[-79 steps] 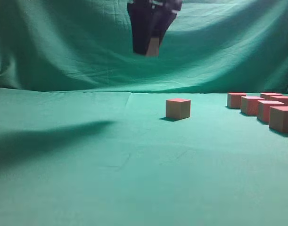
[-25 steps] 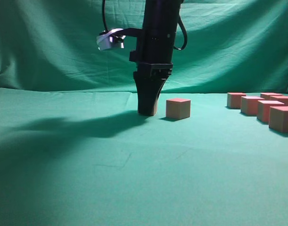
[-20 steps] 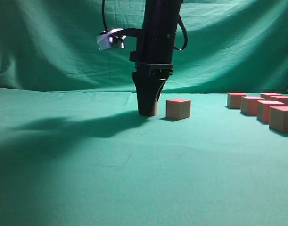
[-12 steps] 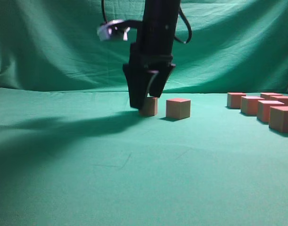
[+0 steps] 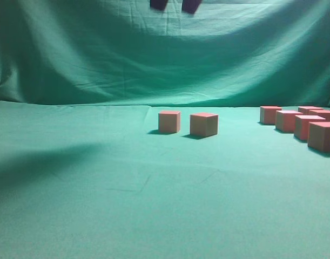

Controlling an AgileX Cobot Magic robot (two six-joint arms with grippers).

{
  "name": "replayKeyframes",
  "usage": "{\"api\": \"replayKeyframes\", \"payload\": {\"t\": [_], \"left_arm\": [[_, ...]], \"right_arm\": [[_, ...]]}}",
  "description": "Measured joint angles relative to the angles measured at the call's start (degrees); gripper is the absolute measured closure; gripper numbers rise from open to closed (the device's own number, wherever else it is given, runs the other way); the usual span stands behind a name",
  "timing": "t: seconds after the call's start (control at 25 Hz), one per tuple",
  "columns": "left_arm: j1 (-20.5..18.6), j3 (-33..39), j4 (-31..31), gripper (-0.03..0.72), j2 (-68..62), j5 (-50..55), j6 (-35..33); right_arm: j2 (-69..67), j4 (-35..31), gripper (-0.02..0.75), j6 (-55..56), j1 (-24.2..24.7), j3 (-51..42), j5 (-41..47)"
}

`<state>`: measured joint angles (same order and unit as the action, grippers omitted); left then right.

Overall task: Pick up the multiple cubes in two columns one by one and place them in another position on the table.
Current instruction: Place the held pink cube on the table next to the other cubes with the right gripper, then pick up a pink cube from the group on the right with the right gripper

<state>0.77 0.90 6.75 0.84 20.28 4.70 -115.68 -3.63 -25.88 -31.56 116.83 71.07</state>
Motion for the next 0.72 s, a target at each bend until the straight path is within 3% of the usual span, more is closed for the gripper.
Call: {"api": "replayKeyframes", "payload": {"t": [0.2, 0.36, 0.72], "left_arm": [[0.0, 0.0, 0.0, 0.688, 0.0, 0.0, 0.0], [0.0, 0.0, 0.0, 0.688, 0.0, 0.0, 0.0], [0.0, 0.0, 0.0, 0.688, 0.0, 0.0, 0.0]], "right_arm": [[10.2, 2.5, 0.181, 14.0, 0.0, 0.0, 0.6], [19.2, 9.9, 0.181, 23.5, 0.0, -2.6, 0.8], [36.5, 13.5, 0.181, 34.4, 8.7, -30.7, 1.1]]}}
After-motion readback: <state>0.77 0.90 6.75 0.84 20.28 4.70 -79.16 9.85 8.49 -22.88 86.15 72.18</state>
